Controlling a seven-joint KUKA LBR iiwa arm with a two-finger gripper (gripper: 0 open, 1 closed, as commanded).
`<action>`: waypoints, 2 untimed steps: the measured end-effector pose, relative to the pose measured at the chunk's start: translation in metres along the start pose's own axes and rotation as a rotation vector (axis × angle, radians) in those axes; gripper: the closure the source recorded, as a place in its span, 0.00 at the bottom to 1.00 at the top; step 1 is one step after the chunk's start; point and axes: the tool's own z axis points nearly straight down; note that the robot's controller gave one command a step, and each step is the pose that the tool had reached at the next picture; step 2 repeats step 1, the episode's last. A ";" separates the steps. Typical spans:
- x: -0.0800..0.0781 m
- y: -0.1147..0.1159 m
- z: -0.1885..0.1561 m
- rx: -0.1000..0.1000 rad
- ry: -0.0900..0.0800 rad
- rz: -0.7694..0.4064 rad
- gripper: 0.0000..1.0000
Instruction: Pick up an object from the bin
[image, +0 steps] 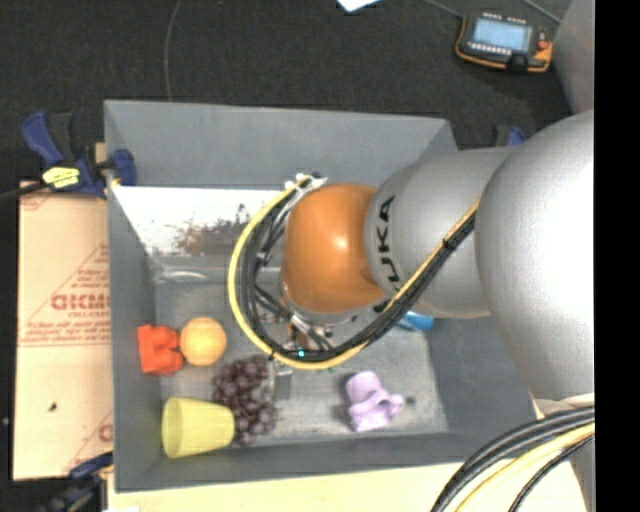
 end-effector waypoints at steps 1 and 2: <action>0.003 0.009 -0.019 0.000 -0.005 0.031 0.00; 0.003 0.009 -0.019 0.000 -0.005 0.031 0.00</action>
Offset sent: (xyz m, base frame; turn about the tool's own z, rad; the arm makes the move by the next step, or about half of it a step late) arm -0.0041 0.0357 -0.0326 0.0332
